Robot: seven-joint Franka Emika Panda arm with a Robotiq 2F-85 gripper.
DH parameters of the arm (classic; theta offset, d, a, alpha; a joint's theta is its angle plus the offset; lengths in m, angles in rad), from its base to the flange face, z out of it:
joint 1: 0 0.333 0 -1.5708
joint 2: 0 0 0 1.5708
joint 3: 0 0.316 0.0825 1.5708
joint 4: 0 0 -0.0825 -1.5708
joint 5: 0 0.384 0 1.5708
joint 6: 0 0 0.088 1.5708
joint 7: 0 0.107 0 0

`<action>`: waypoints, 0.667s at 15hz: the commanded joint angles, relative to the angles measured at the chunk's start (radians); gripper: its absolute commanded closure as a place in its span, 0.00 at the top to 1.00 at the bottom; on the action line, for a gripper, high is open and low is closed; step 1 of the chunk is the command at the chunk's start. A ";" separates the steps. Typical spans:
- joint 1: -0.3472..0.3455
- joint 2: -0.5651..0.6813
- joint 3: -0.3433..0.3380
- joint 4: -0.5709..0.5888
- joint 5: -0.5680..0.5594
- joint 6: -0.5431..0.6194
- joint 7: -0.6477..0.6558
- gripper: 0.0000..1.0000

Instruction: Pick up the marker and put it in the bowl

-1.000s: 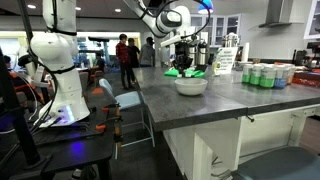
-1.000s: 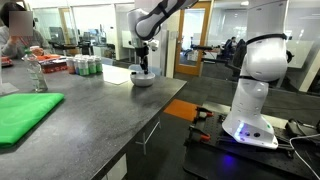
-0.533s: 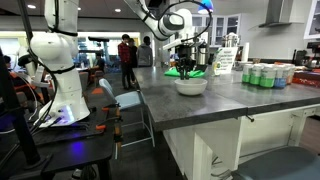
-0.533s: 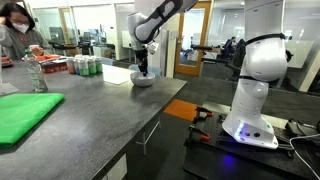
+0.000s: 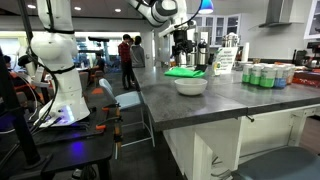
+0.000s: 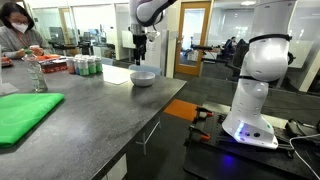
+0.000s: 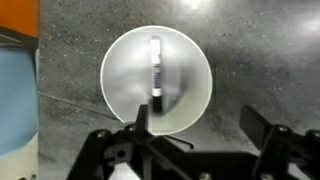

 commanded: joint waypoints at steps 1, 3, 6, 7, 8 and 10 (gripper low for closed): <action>0.005 -0.079 0.007 -0.069 0.085 0.024 0.003 1.00; 0.011 -0.103 0.007 -0.090 0.092 0.019 0.000 1.00; 0.018 -0.119 0.009 -0.119 0.039 0.027 0.028 1.00; 0.019 -0.123 0.011 -0.129 0.027 0.031 0.030 1.00; 0.021 -0.124 0.012 -0.137 0.014 0.036 0.031 1.00; 0.024 -0.119 0.017 -0.156 -0.039 0.055 0.039 1.00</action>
